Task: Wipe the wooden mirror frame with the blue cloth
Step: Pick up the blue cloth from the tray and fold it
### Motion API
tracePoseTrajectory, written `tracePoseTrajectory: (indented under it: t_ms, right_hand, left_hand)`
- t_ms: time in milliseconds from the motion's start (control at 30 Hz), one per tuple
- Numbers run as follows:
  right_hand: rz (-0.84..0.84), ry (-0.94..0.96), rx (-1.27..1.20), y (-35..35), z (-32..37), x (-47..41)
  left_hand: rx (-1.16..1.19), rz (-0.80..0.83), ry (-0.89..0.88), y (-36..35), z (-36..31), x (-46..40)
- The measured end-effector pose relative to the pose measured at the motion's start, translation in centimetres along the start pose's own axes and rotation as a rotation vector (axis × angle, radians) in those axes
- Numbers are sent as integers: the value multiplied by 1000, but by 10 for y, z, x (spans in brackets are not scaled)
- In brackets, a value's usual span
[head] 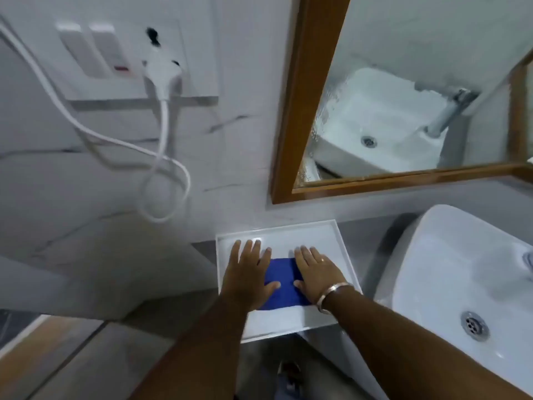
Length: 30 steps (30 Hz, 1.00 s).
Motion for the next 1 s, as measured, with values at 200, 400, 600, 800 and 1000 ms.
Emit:
tracePoseTrajectory:
  t_ms: [200, 400, 600, 800, 1000]
  right_hand:
    - [-59, -109, -229, -13, 1, -20]
    - [-28, -33, -54, 13, -1, -11]
    - [40, -36, -176, 83, 16, 21]
    - [-282, -4, -137, 250, 26, 85]
    - [-593, 94, -163, 440, 36, 175]
  left_hand:
    - [-56, -1, -73, -17, 9, -30]
    - [221, 114, -73, -2, 11, -29]
    - [245, 174, -100, 79, 27, -6]
    - [92, -140, -250, 264, 38, 8]
    - [-75, -590, -297, 473, 44, 48]
Point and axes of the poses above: each hand's wrist, its own x-axis away from the middle knuckle, its own y-axis out of the back of the hand, z = x × y, the point moved 7 cm from there along -x, towards the middle knuckle, and after that the axes turned 4 degrees about -x, right-handed, at the moved point
